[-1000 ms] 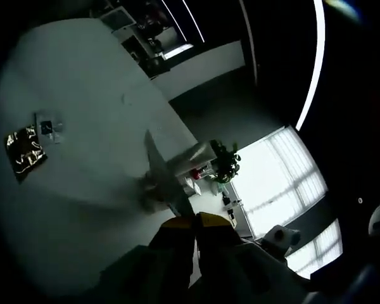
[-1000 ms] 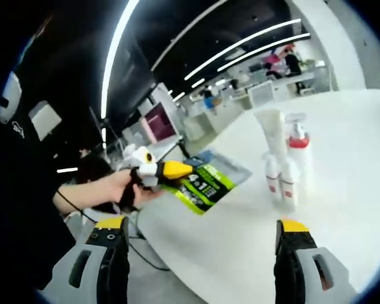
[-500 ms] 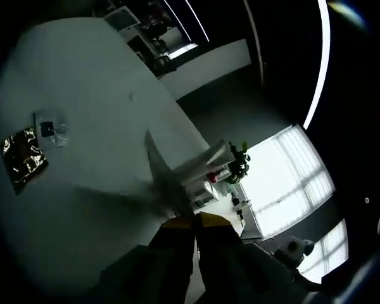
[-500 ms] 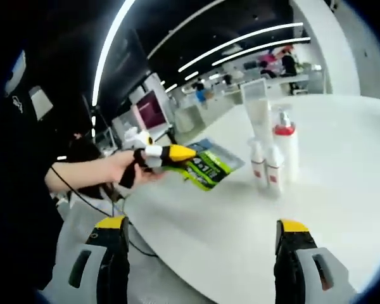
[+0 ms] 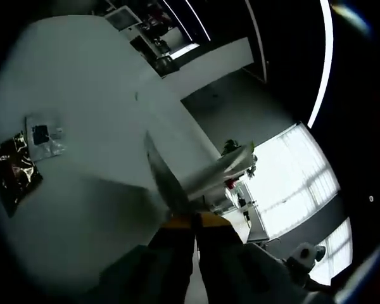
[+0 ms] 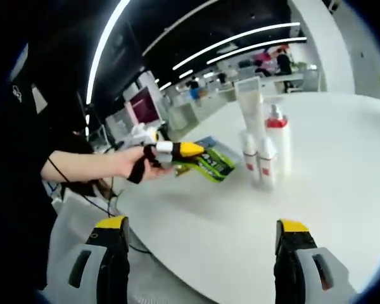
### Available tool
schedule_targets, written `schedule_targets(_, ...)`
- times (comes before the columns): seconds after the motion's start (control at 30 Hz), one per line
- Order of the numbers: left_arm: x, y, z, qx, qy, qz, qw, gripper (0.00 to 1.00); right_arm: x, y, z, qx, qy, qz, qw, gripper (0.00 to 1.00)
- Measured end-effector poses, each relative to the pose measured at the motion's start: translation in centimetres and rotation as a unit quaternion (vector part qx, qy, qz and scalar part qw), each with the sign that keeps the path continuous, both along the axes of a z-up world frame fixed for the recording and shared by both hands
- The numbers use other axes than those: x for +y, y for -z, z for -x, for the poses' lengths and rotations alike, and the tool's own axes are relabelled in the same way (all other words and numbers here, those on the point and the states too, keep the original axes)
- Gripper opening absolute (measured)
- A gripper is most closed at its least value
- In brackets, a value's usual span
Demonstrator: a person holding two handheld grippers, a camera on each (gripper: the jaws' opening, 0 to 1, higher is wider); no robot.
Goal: Arrange the skincare products in the storage area until every visible bottle or jar stands upright without overlapping.
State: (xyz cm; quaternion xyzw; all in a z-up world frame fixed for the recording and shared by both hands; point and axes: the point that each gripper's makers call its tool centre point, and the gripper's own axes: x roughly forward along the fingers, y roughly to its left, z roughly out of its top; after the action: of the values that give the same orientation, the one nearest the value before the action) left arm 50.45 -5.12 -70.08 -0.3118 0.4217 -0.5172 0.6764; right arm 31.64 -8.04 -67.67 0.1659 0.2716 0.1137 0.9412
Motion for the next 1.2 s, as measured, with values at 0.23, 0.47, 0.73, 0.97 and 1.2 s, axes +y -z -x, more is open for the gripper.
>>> schedule_targets(0.23,-0.7,1.0,-0.3,0.000,0.005,-0.009,1.0000,0.01,-0.5,0.2,0.0,0.000,0.012,0.004,0.9999,0.99)
schedule_targets(0.47,-0.8,2.6,-0.8,0.007,0.003,-0.027,0.9996,0.01,-0.4,0.4,0.1,0.005,0.010,0.003,0.9999,0.99)
schedule_targets(0.73,0.0,5.0,-1.3,0.003,-0.011,-0.083,0.9965,0.01,-0.2,0.5,0.1,0.007,0.008,0.004,0.9999,0.99)
schedule_targets(0.97,0.2,6.0,-1.6,0.016,-0.029,-0.104,0.9940,0.01,-0.2,0.5,0.1,0.009,0.009,0.004,0.9999,0.99)
schedule_targets(1.2,0.5,6.7,-1.2,0.011,-0.028,-0.126,0.9915,0.07,-0.3,0.6,0.1,0.010,0.009,0.003,0.9999,0.99)
